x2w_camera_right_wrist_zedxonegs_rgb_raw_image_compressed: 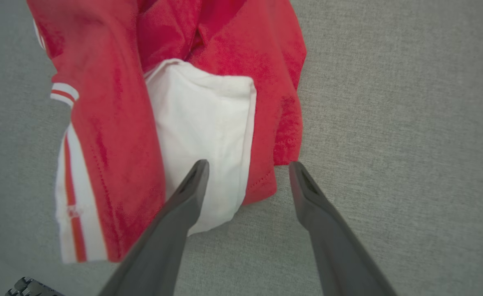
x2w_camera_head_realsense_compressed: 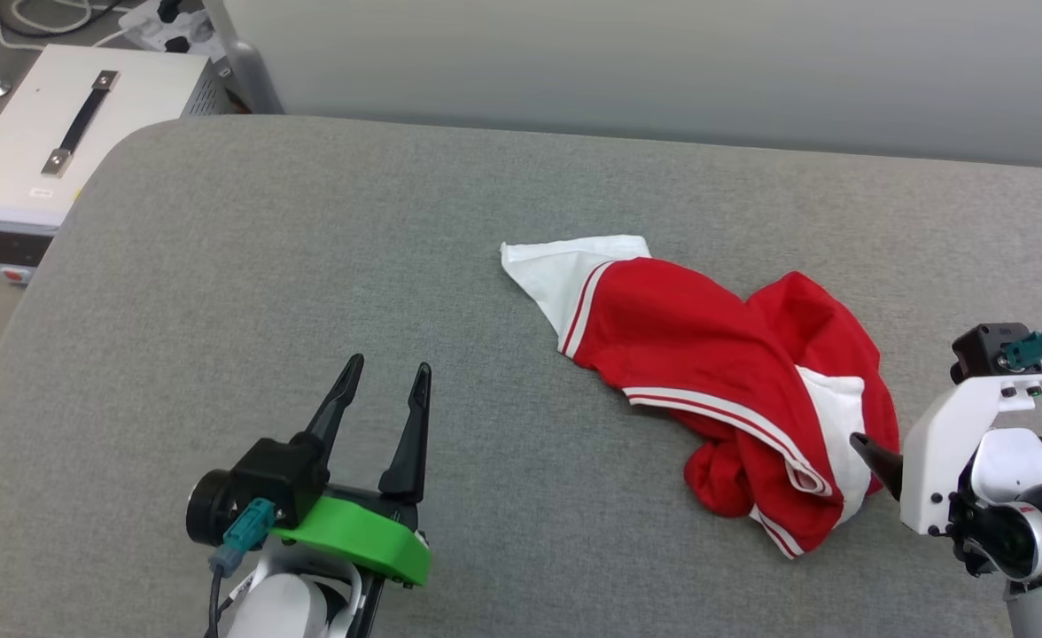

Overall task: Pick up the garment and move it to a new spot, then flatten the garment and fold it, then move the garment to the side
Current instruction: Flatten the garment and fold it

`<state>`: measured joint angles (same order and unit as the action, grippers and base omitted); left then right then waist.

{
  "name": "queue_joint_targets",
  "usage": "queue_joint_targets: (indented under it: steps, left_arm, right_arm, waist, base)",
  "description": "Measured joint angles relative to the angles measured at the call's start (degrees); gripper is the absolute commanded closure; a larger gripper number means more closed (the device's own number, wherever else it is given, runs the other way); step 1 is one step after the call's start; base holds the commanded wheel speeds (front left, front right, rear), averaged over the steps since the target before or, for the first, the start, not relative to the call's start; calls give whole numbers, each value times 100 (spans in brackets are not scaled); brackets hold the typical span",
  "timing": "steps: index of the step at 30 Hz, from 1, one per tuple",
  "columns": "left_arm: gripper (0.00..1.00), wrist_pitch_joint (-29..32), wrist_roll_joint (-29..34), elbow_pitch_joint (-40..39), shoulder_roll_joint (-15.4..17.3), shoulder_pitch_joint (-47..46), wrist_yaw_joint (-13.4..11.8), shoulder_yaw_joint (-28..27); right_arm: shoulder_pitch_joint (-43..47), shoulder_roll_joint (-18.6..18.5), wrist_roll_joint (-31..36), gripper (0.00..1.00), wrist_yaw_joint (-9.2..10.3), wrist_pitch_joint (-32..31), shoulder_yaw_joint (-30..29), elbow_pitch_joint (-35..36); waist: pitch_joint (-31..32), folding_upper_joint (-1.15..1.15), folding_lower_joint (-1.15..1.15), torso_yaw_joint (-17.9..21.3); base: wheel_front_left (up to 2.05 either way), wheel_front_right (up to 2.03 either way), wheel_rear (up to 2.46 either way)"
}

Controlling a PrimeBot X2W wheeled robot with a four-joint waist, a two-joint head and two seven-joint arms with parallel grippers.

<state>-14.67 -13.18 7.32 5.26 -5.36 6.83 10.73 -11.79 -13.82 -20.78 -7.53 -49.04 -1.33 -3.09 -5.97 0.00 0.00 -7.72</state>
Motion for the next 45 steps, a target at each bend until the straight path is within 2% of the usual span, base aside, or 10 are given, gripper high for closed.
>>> queue_joint_targets:
  steps: [5,15,16,17,23,26,32,35,40,45]
  left_arm:
    - [0,0,11,41,-40,-130,9,-26]
    - [0,0,60,97,-129,-230,34,-54]
    - [0,0,60,100,-132,-233,35,-55]
    - [0,0,60,107,-133,-236,35,-57]
    - [0,0,60,146,-147,-240,49,-43]
    - [0,0,60,159,-154,-241,49,-16]
    - [0,0,60,186,-158,-240,49,12]
    - [0,0,60,199,-157,-240,49,18]
    - [0,0,60,234,-155,-239,49,36]
    - [0,0,59,269,-147,-239,49,66]
  right_arm:
    - [-240,-34,62,0,0,-311,116,-180]
    - [-284,-134,20,0,2,-379,608,-802]
    - [-285,-160,3,53,2,-363,651,-826]
    - [-287,-219,-18,100,2,-342,725,-845]
    - [-451,-705,-169,100,-1,-74,1243,-860]
    - [-544,-1074,-166,100,-5,18,1505,-860]
    - [-806,-2170,-56,100,-4,232,1978,-882]
    - [-992,-2549,51,100,-4,483,2153,-953]
    - [-1221,-2808,326,100,-4,1017,2259,-1445]
    - [-1300,-2669,560,100,-4,1566,2059,-2205]
  waist:
    - [-225,0,0,-229]
    - [-520,0,0,-602]
    - [-534,0,0,-616]
    - [-547,0,0,-630]
    - [-486,0,0,-611]
    - [-421,0,0,-596]
    - [-298,0,0,-597]
    - [-262,0,0,-606]
    - [-235,0,0,-625]
    - [-230,0,0,-624]
  base:
    - [0,0,0]
    - [0,0,0]
    - [0,0,0]
    - [0,0,0]
    - [0,0,0]
    - [0,0,0]
    - [0,0,0]
    - [0,0,0]
    - [0,0,0]
    - [0,0,0]
